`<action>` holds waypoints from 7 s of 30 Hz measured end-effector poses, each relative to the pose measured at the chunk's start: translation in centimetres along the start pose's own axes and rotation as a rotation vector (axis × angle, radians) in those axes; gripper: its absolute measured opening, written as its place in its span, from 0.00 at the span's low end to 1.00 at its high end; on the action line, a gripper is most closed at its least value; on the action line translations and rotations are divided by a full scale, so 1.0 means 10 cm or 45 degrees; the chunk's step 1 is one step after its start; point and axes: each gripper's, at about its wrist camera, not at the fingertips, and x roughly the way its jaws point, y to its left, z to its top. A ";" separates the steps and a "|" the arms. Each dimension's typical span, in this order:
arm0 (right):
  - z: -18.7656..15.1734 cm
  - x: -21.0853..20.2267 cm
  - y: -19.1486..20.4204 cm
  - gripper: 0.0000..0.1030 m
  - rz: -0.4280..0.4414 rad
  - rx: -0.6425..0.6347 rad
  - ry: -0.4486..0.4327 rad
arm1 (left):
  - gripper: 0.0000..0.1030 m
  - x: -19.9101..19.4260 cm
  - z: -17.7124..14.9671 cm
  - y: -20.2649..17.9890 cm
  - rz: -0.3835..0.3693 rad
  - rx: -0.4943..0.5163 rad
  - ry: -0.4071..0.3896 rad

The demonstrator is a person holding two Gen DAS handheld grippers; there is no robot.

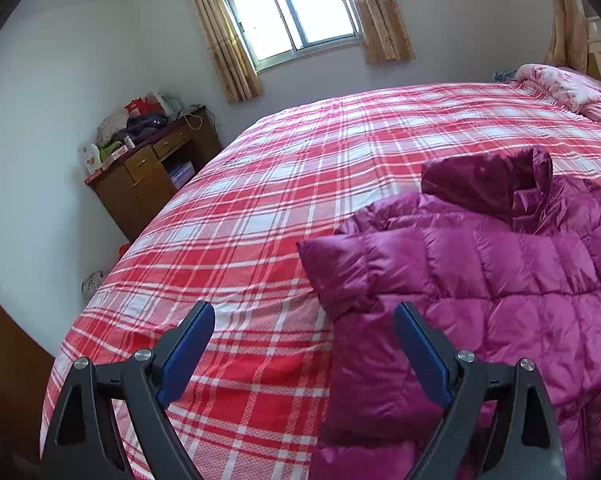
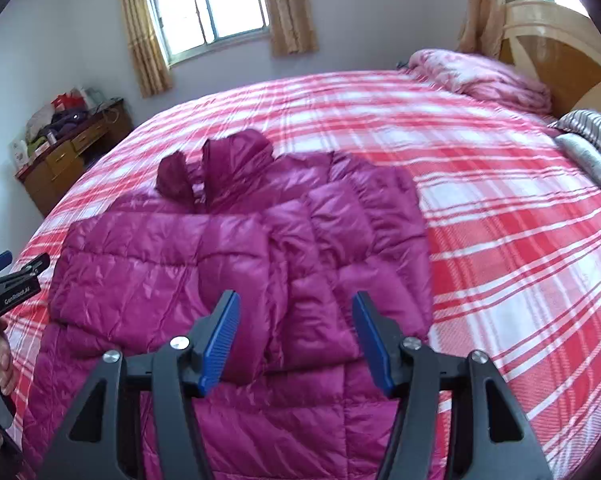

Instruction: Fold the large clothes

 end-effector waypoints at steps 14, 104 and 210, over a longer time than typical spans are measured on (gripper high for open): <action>-0.08 0.74 0.41 0.59 0.097 -0.084 0.168 | 0.89 0.62 -0.07 -0.52 -0.113 0.033 0.157; 1.76 2.07 0.40 0.76 0.061 -0.030 0.344 | 0.96 1.83 1.70 -1.31 -0.201 0.039 0.440; 0.75 2.07 0.31 0.46 0.027 -0.203 0.222 | 0.97 1.60 0.76 -1.54 -0.288 0.020 0.302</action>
